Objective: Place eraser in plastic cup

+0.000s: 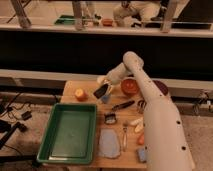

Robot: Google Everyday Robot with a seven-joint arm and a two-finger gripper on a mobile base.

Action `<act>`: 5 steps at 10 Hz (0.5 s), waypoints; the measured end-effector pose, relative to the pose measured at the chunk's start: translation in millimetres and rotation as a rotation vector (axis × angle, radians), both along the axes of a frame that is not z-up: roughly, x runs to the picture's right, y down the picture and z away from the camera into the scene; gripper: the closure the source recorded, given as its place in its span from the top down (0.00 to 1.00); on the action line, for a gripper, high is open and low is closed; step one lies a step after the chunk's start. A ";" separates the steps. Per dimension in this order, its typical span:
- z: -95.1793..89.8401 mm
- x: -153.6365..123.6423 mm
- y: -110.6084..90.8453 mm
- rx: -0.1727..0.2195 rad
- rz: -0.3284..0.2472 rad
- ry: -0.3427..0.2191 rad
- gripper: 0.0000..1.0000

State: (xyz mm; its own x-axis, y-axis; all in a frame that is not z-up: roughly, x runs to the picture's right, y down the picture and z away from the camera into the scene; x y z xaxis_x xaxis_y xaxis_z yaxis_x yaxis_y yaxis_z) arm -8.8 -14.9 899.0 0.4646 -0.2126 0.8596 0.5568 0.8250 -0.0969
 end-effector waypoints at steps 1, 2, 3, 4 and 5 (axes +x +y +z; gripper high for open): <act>-0.1 -0.1 0.3 0.000 -0.001 0.000 0.00; -0.2 -0.1 1.2 -0.002 -0.003 0.000 0.00; -0.8 -0.3 1.6 -0.003 -0.004 0.001 0.00; -0.8 0.6 1.6 -0.002 -0.003 0.003 0.00; -0.2 2.6 1.7 0.000 0.001 0.007 0.00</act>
State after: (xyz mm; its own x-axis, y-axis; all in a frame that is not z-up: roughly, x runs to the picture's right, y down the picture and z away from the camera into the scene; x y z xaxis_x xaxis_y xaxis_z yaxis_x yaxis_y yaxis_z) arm -6.3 -13.3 898.8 0.4706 -0.2119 0.8565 0.5553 0.8255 -0.1008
